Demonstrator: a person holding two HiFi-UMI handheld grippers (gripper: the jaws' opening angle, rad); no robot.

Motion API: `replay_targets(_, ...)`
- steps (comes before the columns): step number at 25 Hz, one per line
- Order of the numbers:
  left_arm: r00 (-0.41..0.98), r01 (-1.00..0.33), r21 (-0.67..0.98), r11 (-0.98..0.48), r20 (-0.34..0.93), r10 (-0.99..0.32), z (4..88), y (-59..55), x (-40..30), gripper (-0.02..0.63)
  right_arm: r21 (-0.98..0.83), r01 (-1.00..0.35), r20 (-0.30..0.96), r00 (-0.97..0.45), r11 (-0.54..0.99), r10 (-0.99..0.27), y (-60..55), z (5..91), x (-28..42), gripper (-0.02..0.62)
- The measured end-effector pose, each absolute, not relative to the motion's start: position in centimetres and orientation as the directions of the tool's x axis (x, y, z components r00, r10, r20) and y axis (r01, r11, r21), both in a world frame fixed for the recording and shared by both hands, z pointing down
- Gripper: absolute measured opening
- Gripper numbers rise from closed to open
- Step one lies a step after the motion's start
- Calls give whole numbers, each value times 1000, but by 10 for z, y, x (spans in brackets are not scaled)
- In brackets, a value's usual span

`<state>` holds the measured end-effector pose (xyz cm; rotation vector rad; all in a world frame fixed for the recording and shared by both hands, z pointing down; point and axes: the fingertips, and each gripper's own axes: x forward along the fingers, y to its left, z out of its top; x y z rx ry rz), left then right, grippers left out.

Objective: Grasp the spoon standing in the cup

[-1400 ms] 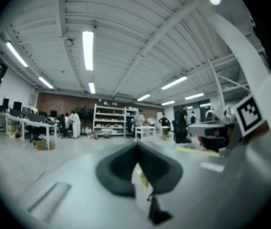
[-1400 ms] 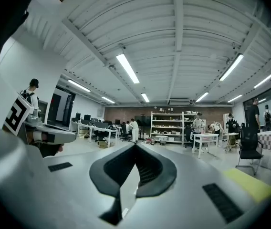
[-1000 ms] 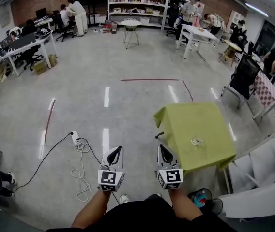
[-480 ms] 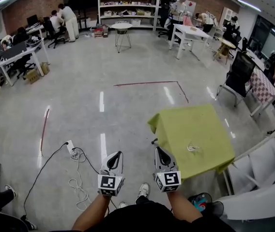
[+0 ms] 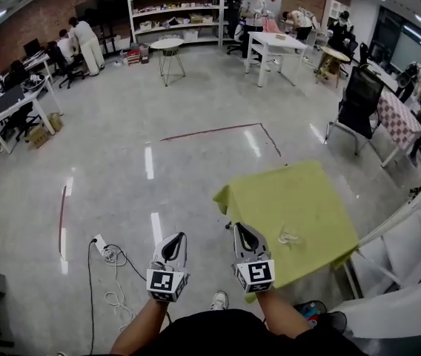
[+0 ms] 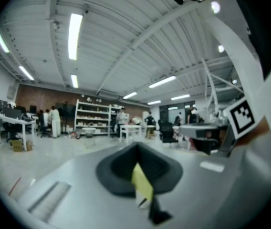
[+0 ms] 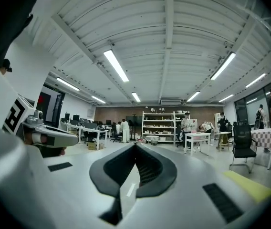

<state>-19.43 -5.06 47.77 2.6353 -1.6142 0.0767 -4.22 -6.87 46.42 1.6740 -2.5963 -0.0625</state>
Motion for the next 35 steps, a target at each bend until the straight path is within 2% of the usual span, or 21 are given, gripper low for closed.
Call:
replay_targets(8,460,-884,-27,-467,132,-878,474,-99,-163,6,9,-929,31,-370,370,-928,-102,479,-8,-3)
replay_targets(17,609,-793,41,-608,100,-787,477,-145,-90,6,-33,-953,70,-302,301,-951,-129,493,32,-3)
replay_targets(24,743,-668,49,-742,98,-662,474,-204,-54,6,1,-986,72,-164,164,-984,-174,488,58,-3)
replay_targets(29,831,-556,19,-831,34,-556,468,-248,-24,6,23,-998,71,-60,61,-996,-206,497,73,-3)
replay_targets(35,902,-427,18,-904,78,-424,491,-283,-12,6,32,-995,99,100,-97,-990,-221,512,77,-3)
